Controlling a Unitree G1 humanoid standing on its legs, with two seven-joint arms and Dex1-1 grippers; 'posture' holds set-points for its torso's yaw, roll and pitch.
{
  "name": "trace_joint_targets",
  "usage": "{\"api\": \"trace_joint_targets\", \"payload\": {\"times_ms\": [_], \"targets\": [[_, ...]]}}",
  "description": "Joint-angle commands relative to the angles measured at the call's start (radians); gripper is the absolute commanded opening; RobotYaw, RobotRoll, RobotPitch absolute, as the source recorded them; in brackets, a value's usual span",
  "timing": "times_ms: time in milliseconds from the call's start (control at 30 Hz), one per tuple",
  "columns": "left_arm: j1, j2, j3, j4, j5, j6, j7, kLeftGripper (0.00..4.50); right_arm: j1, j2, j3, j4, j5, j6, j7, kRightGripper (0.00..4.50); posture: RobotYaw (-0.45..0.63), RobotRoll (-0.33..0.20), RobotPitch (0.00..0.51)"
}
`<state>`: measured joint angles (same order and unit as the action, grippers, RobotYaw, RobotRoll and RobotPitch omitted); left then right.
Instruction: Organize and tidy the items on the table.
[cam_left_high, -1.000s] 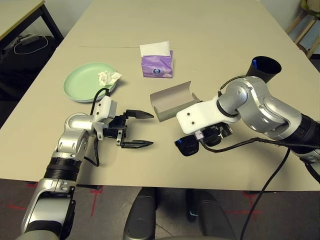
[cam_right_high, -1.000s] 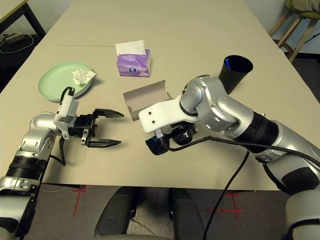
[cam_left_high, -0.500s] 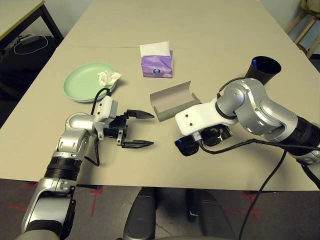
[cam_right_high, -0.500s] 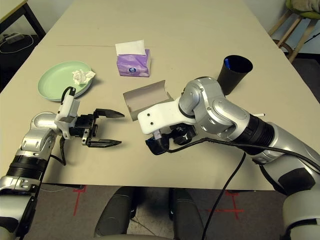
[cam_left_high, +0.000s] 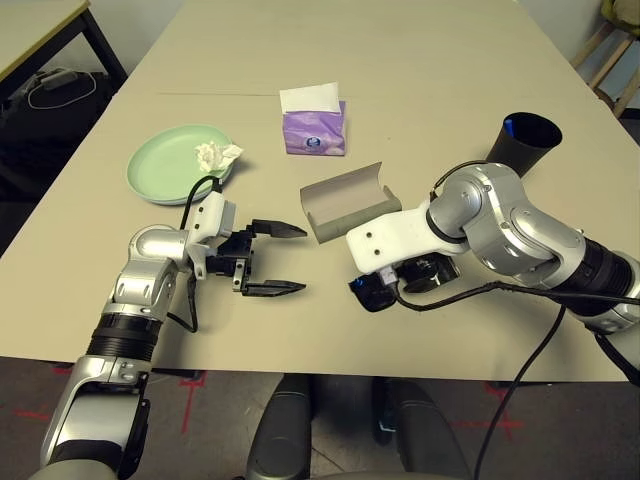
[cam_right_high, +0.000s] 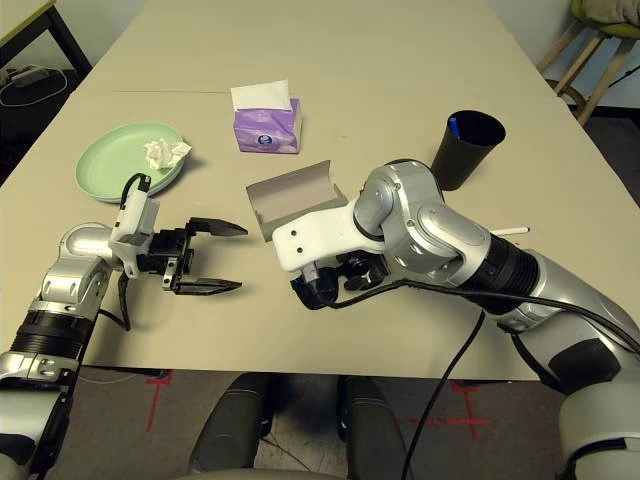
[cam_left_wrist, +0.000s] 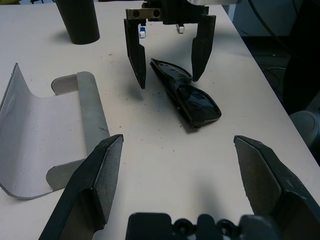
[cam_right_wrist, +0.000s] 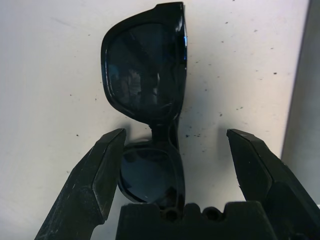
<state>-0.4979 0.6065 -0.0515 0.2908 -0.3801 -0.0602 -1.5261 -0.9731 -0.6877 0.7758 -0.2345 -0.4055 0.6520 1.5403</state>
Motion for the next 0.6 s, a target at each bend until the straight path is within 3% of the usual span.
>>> {"api": "trace_joint_targets", "payload": {"times_ms": [33,100,367,600], "targets": [[0.007,0.008,-0.013,-0.004,0.013,-0.005,-0.001,4.50,0.017,-0.001,0.015,0.005,-0.012,-0.010,0.006,4.14,0.22,0.000,0.184],[0.006,0.008,-0.013,-0.003,0.013,-0.006,-0.001,4.50,0.022,-0.001,0.015,0.012,-0.017,-0.016,0.007,3.62,0.23,0.000,0.183],[0.008,0.012,-0.012,-0.007,0.011,-0.001,-0.003,4.50,0.021,0.006,0.007,0.027,-0.021,-0.031,0.007,0.54,0.23,0.000,0.182],[0.000,0.012,-0.012,0.001,0.010,-0.004,-0.008,4.50,0.013,0.011,-0.001,0.039,-0.021,-0.040,0.005,0.42,0.22,0.000,0.174]]}}
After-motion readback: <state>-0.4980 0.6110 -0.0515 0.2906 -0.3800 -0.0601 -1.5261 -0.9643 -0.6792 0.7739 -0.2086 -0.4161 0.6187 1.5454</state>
